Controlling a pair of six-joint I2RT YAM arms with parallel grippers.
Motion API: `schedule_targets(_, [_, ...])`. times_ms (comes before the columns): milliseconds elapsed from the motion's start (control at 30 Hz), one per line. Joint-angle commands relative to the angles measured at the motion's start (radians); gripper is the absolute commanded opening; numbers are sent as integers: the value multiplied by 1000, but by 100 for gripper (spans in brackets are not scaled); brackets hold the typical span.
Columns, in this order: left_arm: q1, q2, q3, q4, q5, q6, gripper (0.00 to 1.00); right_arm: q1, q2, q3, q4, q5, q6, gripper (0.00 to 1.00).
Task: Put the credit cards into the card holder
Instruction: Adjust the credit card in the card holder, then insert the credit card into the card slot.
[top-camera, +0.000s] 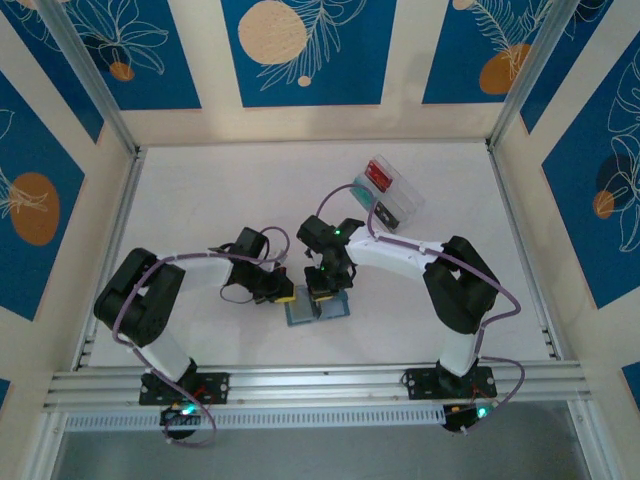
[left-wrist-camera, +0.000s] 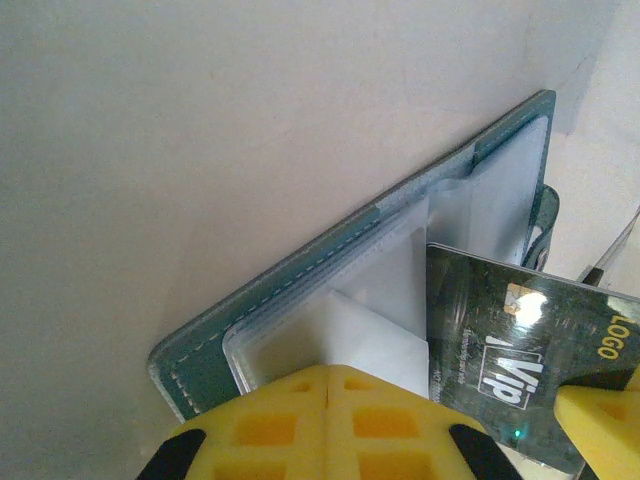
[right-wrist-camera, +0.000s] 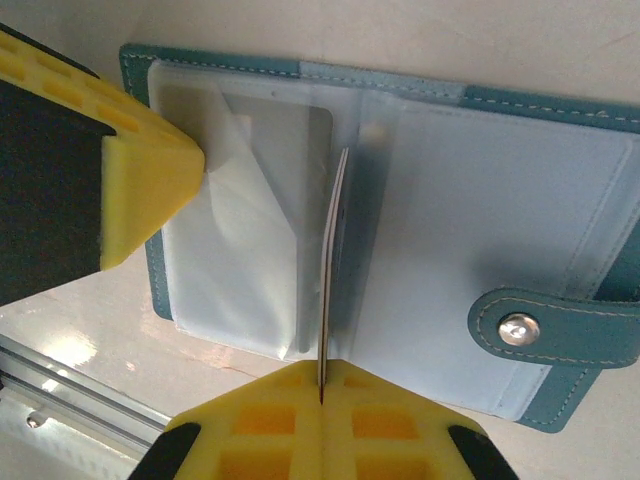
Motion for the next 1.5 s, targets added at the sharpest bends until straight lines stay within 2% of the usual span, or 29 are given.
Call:
schedule_targets(0, [-2,17,-41,-96,-76,28,0,12,-14,0,-15,-26,4,0])
schedule_targets(200, [-2,18,-39,-100,-75,32,0,-46,-101,-28,3,-17,-12,0])
schedule_targets(367, [-2,17,-40,-105,-75,33,0,-116,-150,-80,136,-119,-49,0])
schedule_targets(733, [-2,9,-39,-115,-78,33,0,-218,-142,-261,573,-369,-126,0])
schedule_targets(833, [-2,9,-34,-122,-79,36,0,-242,-123,-286,640,-419,-136,0])
schedule_targets(1067, [-2,7,-35,-126,-81,37,0,-282,-62,-327,736,-469,-141,0])
schedule_targets(1467, [-2,10,-31,-127,-82,39,0,-275,-19,-383,784,-480,-153,0])
